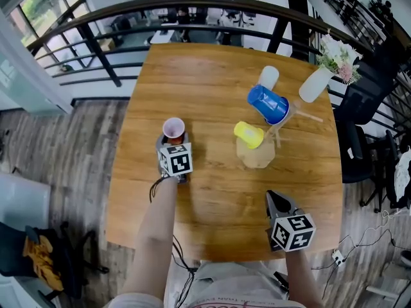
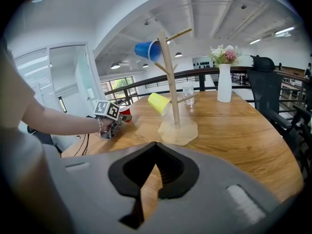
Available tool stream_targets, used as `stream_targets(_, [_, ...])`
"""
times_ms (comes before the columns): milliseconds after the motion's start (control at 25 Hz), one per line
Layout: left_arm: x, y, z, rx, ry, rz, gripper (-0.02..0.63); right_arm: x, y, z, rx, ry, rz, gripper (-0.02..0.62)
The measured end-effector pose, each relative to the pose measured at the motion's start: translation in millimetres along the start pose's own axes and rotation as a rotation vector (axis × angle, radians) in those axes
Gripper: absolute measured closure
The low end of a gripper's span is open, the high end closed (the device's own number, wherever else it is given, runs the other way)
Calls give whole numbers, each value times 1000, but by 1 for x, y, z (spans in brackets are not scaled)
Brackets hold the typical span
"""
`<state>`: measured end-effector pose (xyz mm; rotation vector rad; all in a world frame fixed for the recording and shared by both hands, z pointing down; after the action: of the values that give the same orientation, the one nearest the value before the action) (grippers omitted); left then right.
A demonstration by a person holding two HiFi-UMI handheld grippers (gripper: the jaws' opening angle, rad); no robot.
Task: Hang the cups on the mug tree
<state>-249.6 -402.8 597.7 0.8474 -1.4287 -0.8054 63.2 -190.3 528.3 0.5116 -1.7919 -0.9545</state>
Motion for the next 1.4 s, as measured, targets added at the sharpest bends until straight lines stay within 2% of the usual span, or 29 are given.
stream_targets(280, [-24, -7, -11, 50, 49, -26, 324, -7, -11, 17, -9, -5, -47, 594])
stream_targets(760, [-74, -35, -30, 96, 76, -124, 325, -30, -20, 25, -5, -15, -135, 594])
stream_targets(1120, [-120, -45, -63, 156, 60, -179, 325, -55, -29, 14, -29, -65, -184, 594])
stream_targets(1400, [-162, -65, -95, 148, 50, -245, 325, -78, -32, -9, -30, -92, -218, 594])
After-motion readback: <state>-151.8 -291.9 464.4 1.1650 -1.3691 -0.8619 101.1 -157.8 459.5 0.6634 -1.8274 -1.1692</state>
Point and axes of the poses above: the fingertips, and each gripper's own axes: x forward along the fingers, z to its left, y out of its underside, the point moved 1 cm from there along -x, backward along the fingers, and after that the axes turned 1 degree about -x, right-handed, at the moved point
